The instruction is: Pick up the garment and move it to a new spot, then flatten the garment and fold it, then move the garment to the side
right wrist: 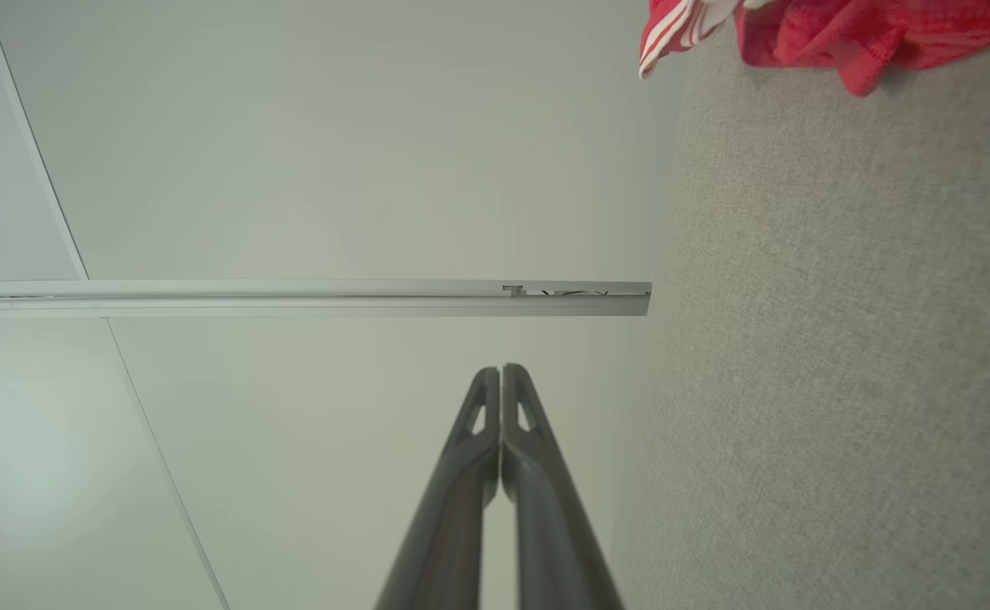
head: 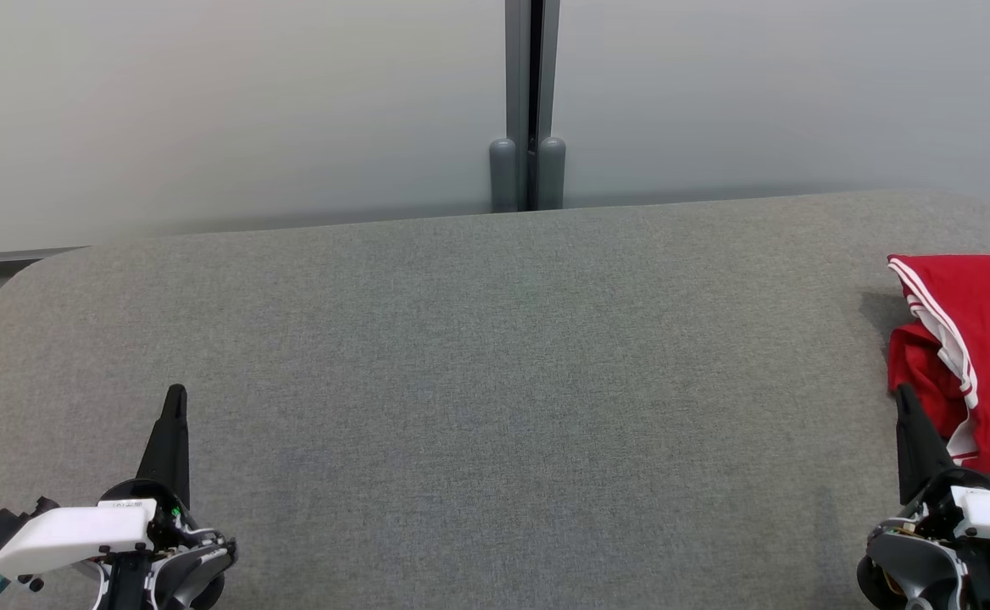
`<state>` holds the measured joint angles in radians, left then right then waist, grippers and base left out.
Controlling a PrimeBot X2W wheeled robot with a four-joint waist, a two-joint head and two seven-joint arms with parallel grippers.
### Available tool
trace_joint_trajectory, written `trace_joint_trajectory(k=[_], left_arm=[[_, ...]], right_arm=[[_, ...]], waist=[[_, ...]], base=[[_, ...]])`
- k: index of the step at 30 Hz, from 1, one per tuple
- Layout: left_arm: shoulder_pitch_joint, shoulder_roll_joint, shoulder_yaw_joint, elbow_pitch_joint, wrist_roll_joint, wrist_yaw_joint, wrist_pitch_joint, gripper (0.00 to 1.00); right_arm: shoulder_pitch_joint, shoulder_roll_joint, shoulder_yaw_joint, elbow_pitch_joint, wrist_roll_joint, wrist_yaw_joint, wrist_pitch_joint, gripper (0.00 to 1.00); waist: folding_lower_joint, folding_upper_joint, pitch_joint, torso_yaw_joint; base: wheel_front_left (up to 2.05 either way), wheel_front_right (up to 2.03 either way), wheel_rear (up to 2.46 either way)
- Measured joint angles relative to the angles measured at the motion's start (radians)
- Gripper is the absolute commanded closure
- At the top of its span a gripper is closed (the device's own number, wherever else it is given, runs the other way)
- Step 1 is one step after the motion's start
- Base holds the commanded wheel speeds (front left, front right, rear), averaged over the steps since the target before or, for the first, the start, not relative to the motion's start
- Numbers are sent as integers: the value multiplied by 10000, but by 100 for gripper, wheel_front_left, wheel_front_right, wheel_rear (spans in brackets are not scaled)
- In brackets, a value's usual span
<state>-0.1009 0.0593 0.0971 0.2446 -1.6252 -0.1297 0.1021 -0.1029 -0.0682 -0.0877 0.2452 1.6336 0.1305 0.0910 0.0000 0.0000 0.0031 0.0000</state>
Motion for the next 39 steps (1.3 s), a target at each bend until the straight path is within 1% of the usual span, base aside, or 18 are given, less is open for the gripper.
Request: trace_joint_trajectory(k=[39], left_arm=[[0, -44, 73, 2, 25, -2, 36, 100]], right_arm=[[-1, 81, -100, 4, -67, 0, 90, 100]], waist=[[0, 0, 0, 0]], base=[[0, 0, 0]])
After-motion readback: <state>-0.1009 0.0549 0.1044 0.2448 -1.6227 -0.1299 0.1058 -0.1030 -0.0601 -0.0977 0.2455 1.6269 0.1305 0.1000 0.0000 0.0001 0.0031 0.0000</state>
